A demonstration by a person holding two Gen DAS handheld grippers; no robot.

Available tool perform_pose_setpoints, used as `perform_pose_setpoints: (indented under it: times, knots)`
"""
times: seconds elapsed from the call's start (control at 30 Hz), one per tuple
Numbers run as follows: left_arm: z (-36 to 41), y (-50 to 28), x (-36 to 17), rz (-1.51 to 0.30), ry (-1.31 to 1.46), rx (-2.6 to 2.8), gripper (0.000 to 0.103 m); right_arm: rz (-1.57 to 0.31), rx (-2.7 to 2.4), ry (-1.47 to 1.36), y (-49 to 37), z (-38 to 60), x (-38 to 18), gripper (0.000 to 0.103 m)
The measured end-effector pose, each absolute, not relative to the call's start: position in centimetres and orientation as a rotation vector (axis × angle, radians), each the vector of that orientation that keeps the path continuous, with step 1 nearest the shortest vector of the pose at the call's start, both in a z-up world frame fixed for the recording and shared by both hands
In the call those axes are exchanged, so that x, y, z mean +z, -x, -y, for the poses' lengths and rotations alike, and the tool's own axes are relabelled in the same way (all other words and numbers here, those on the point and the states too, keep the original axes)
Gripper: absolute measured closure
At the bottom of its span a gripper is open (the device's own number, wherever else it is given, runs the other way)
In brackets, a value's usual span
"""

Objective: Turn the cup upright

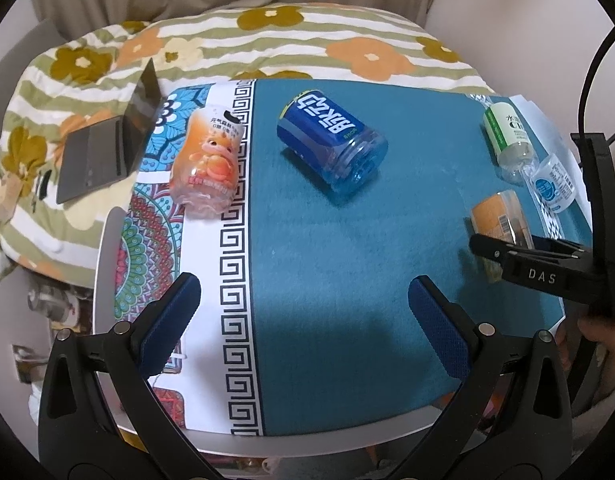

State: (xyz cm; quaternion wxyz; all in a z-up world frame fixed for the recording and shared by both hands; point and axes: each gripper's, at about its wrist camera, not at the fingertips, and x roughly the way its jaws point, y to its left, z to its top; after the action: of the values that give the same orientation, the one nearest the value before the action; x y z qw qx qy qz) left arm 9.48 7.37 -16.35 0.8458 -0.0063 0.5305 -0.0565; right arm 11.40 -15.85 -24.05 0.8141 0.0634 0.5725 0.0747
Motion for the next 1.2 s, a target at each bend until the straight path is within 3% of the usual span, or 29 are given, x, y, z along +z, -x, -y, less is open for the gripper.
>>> perform_pose_setpoints:
  times: [0.1,0.23,0.7,1.0,1.2]
  knots:
    - [-7.0,-9.6,-16.0,-1.12,0.018,-0.117,0.0,-1.208,0.173,-0.149,-11.2,15.9,-23.7,0.014]
    - [-6.3,-9.5,-14.9,-1.111,0.023,-0.108,0.0,-1.189,0.203,-0.147,-10.9,16.4,-22.6,0.005]
    - [3.5,-12.2,-10.7,-1.142,0.048,-0.143,0.0,-1.145,0.314,-0.045,-9.8,23.5,-16.9,0.004]
    - [12.7,-15.7,-15.2,-1.356,0.054,-0.215,0.0,-1.098,0.254,0.089,-9.5,29.5,-15.9,0.004]
    - [14.5,-17.1,-18.3,-1.456,0.106,-0.178,0.0,-1.093,0.256,0.072,-10.5,32.7,-16.6,0.004]
